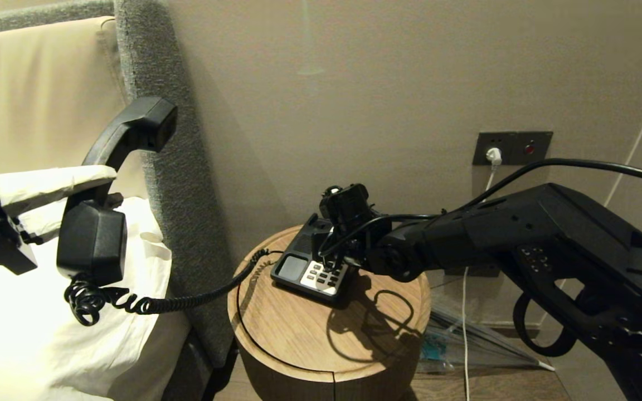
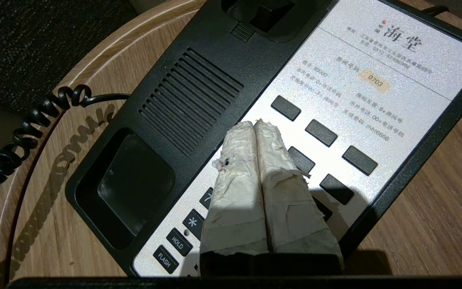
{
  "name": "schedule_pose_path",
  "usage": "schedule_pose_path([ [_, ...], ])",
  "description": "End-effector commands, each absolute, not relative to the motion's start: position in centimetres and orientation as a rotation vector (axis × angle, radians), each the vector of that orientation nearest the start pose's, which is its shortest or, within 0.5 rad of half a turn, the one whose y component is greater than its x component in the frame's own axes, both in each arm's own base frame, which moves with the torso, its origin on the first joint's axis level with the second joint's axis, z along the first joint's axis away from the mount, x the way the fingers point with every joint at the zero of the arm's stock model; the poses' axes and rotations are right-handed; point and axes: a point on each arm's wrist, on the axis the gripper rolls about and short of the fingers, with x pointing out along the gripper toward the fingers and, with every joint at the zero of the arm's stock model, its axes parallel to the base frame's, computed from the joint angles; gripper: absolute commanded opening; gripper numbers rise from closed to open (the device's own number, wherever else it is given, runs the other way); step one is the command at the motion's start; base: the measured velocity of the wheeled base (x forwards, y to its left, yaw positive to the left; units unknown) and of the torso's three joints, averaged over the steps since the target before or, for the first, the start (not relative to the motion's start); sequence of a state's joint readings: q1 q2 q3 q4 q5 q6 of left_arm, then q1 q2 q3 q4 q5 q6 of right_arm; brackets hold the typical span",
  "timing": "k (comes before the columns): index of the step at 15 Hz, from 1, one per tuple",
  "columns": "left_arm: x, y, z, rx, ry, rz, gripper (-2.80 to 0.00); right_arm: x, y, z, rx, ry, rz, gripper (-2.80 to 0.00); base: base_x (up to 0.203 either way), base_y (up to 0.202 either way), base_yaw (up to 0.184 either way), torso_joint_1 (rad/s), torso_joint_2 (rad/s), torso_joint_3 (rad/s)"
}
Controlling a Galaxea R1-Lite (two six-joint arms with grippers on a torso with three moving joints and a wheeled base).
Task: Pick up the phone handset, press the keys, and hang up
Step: Dial the number
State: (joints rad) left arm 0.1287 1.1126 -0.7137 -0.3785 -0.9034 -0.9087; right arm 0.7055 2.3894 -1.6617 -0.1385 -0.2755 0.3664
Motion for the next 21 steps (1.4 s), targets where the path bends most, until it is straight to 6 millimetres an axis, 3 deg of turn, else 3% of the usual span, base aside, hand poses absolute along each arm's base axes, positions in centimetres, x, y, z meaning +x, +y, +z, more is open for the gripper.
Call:
schedule_pose_path([
  [1, 15.2, 0.2, 26.8, -0.876, 0.372, -0.716, -2.80, 37.3, 31.0, 8.7, 0.073, 0.591, 0.311, -2.80, 0.000, 0.000, 0.000, 0.000, 0.00, 0.000],
  [21, 15.2, 0.2, 26.6, -0.880, 0.379, -0.713, -2.80, 37.1, 30.8, 7.4, 0.046, 0.629, 0.301, -2.80, 0.000, 0.000, 0.000, 0.000, 0.00, 0.000],
])
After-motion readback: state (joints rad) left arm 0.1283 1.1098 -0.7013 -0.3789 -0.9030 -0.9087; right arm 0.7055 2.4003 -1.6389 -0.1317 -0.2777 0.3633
